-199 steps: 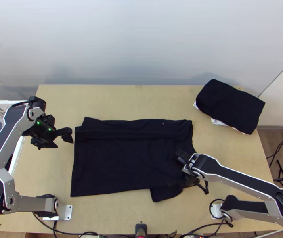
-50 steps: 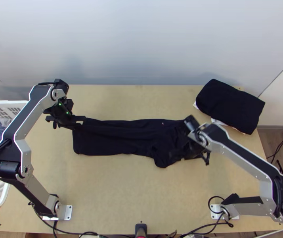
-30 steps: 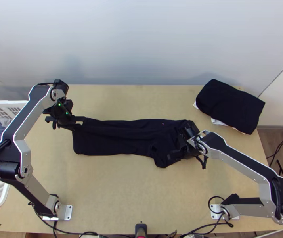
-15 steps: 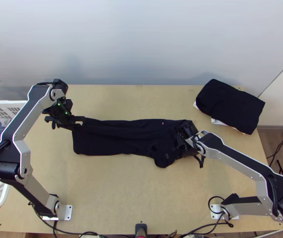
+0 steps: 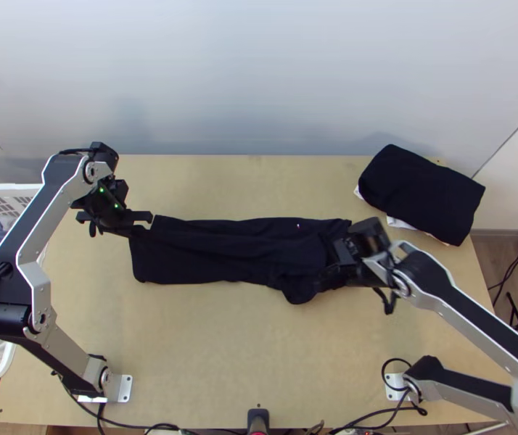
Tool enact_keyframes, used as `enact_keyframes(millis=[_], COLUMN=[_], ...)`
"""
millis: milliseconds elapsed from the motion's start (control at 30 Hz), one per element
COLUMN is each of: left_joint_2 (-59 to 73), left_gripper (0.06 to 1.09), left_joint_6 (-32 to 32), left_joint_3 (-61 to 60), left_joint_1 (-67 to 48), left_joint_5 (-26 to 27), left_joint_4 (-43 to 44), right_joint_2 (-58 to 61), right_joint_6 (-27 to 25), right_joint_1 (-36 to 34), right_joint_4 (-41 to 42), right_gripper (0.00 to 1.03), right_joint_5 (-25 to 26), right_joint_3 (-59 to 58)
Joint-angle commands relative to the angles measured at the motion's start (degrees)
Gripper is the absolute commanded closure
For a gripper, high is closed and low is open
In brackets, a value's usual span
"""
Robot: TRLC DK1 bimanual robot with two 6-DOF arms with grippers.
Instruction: Fold the t-shirt
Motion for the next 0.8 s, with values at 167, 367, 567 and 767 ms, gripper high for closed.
enact_keyframes(millis=[167, 367, 567, 767], left_joint_2=[-1.5, -5.7, -10.2, -13.3], left_gripper=[1.04, 1.04, 1.04, 1.04], left_joint_6=[-0.2, -0.3, -0.7, 0.3], left_joint_3=[0.2, -3.1, -7.5, -12.6], left_joint_1=[-1.0, -2.9, -3.3, -5.0], left_joint_5=[0.7, 1.5, 3.8, 4.1], left_joint_4=[-0.1, -0.3, -0.7, -2.6], right_joint_2=[-15.6, -20.6, -25.1, -26.3], right_joint_6=[-0.9, 0.5, 1.7, 6.2], right_joint_1=[-0.8, 0.5, 2.8, 6.4], right_joint_4=[-3.2, -10.1, -14.2, -16.1], right_gripper=[1.0, 1.0, 1.0, 1.0], right_joint_5=[-0.1, -2.5, -4.3, -8.3], right_joint_3=[1.5, 0.3, -1.5, -4.6])
